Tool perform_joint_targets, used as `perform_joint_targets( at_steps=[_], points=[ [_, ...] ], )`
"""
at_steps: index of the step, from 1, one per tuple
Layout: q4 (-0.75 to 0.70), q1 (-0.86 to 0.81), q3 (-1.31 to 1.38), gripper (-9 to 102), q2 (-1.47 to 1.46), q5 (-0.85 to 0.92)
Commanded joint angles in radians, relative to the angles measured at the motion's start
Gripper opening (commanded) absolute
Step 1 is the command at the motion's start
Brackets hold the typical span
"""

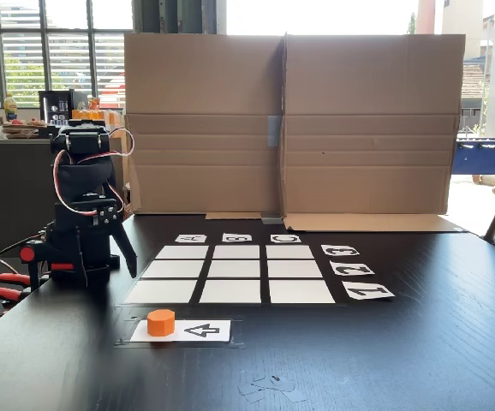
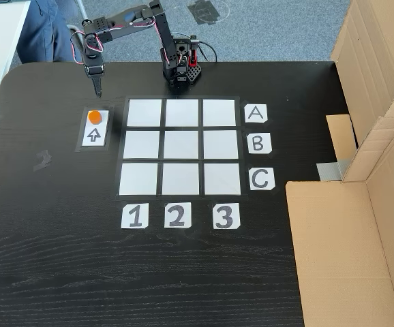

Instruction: Pick up the round, orange token and place it in the grid on square A1.

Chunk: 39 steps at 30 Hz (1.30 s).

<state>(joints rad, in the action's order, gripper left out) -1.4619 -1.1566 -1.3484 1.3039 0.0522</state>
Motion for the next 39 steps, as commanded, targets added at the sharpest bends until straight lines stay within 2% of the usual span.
perform_joint_targets(
  at_steps=[1,13,39],
  points=[
    [-0.012,0.029,0.100,32,-0.046,-0.012],
    [-0.032,0.100,0.290,33,-0.245,-0.054],
    [-0.034,0.196,0.419,34,-0.402,-0.074]
  ],
)
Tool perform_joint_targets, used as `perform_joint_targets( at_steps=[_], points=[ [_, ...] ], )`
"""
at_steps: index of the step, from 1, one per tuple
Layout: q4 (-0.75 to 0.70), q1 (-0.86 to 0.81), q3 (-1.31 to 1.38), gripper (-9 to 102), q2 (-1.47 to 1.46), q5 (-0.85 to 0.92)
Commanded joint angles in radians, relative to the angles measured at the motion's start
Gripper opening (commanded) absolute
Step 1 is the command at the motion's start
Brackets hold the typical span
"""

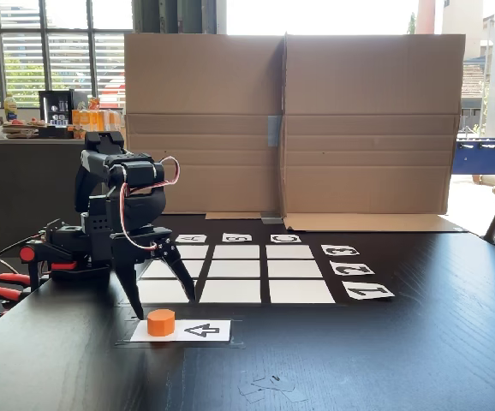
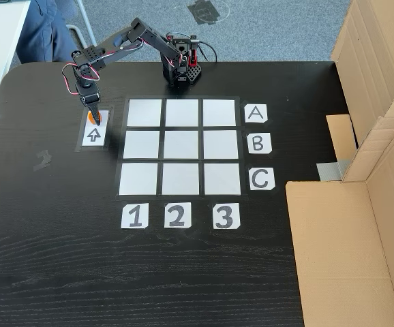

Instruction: Pick up the round, orange token and place it in the grid on square A1.

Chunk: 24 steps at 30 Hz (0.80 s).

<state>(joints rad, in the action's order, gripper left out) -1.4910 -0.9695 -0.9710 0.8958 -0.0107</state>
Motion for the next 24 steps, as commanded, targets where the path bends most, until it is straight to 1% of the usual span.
perform_joint_targets(
  at_steps=[1,24],
  points=[
    [-0.005,0.009,0.043,34,0.002,-0.011],
    [-0.005,0.003,0.072,34,-0.072,-0.011]
  ],
)
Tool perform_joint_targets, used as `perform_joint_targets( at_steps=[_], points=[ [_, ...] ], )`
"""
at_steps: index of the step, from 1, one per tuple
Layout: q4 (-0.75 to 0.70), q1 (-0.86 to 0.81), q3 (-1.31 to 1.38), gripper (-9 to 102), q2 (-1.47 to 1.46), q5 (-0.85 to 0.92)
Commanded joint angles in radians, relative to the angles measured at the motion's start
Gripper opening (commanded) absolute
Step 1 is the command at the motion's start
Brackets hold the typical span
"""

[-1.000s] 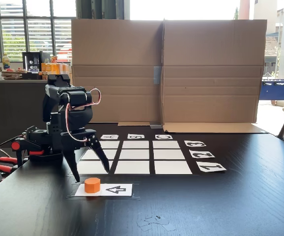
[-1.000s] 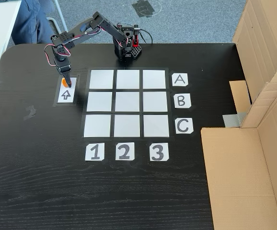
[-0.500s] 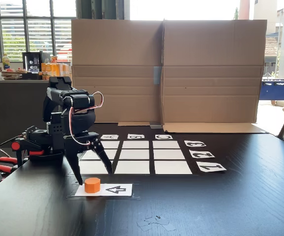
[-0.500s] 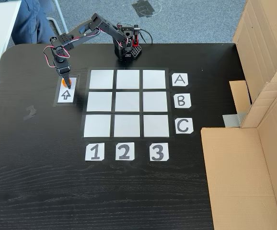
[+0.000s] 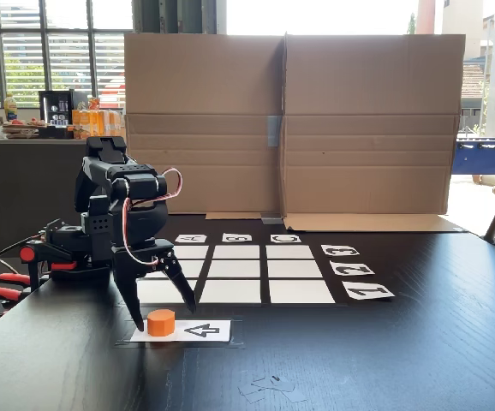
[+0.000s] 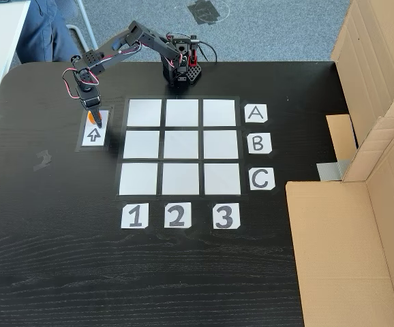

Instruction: Pick up the round, orange token and place it in the grid on square A1.

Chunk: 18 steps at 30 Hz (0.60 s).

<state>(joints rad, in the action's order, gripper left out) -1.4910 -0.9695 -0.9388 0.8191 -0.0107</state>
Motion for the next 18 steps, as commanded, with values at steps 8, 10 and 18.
perform_joint_targets(
  at_steps=[8,10,18],
  points=[
    [-0.003,-0.002,0.044,34,-0.005,-0.011],
    [0.000,-0.003,0.044,33,-0.006,-0.011],
    [0.005,-0.006,0.046,28,-0.009,-0.008]
  ],
)
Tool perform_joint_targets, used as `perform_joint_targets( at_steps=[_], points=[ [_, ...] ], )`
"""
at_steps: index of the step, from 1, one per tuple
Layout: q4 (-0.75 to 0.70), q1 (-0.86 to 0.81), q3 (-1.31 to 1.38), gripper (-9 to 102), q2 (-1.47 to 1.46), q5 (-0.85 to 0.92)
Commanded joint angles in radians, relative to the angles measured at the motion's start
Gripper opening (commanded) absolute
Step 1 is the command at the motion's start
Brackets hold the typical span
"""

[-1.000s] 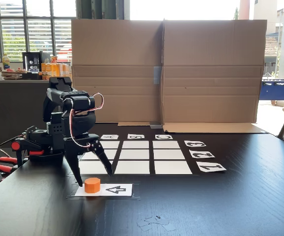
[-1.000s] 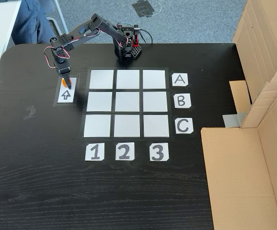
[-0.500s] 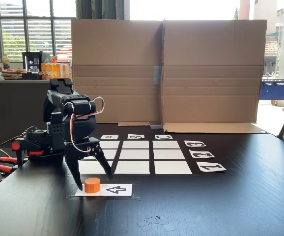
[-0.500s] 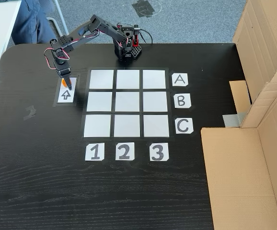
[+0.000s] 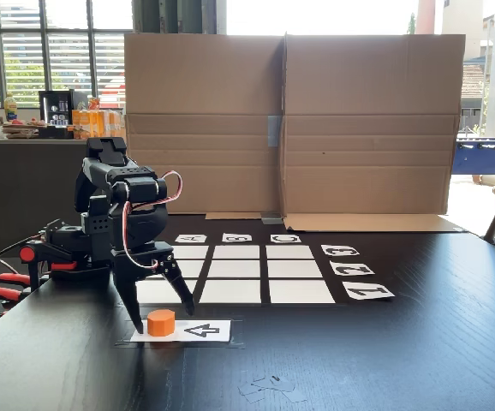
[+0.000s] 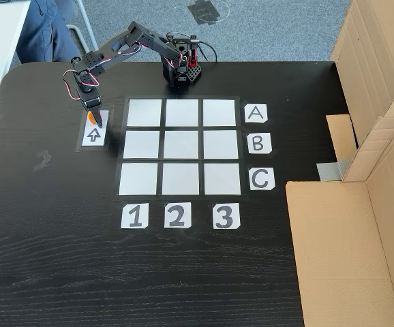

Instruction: Pick up the round, orange token and place it in the grid on square A1.

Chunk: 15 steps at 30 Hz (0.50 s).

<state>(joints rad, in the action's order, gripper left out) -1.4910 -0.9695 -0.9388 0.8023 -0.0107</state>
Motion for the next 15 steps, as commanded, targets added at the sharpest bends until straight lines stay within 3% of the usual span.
perform_joint_targets(
  at_steps=[1,15],
  points=[
    [0.005,-0.006,0.046,28,0.006,-0.008],
    [0.005,-0.009,0.057,9,0.000,0.009]
  ],
)
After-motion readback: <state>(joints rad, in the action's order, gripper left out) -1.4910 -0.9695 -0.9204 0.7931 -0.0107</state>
